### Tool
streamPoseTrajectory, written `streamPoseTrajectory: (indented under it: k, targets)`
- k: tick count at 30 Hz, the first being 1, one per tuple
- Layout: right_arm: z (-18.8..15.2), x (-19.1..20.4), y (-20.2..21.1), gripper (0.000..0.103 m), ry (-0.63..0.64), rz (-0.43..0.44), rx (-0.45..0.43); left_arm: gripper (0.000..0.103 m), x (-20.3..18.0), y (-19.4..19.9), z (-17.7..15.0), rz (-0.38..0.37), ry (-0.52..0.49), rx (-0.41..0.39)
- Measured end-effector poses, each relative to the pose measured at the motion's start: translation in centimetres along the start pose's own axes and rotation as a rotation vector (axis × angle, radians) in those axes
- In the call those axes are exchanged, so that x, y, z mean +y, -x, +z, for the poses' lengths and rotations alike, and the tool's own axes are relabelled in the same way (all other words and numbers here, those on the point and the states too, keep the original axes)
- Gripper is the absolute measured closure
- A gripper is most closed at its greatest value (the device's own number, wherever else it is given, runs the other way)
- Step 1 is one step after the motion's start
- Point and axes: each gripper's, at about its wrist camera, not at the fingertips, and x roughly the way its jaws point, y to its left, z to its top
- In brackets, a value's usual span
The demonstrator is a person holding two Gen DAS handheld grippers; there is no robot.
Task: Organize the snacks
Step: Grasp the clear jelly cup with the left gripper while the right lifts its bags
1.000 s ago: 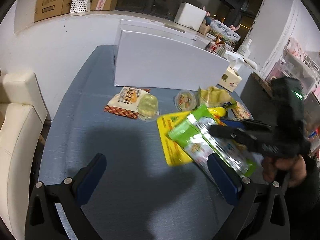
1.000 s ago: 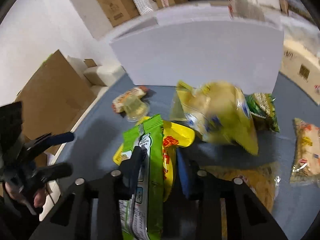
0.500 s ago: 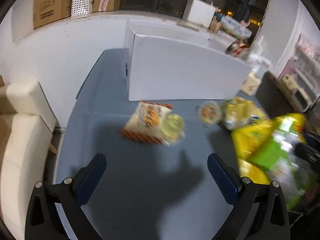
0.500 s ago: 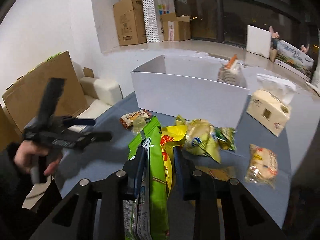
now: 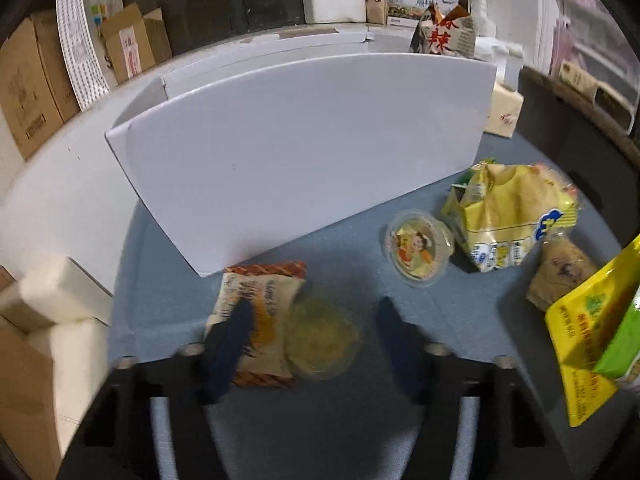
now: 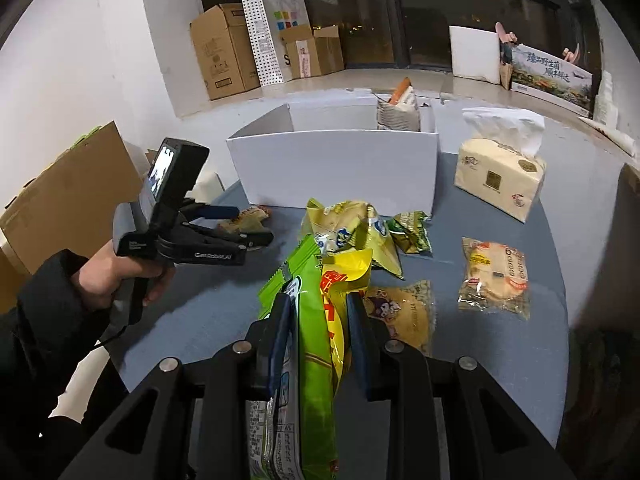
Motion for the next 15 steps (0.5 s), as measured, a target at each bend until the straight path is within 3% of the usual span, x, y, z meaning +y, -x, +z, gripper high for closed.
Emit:
streamPoseTrajectory:
  k: [1,5,15]
  targets:
    - [-0.1,0.0,0.0,0.073,-0.003,0.001,-0.001,0.069,0.3,0.1,0.2,-0.032,0.014,0.007]
    - [-0.3,-0.2,-0.1,0.073,-0.013,0.002,0.002,0.069,0.5,0.7,0.0,-0.046,0.017,0.004]
    - [0.6,-0.7,0.6,0.073,-0.026,-0.018,-0.028,0.069,0.3,10.2,-1.1,-0.177,0.089,-0.210]
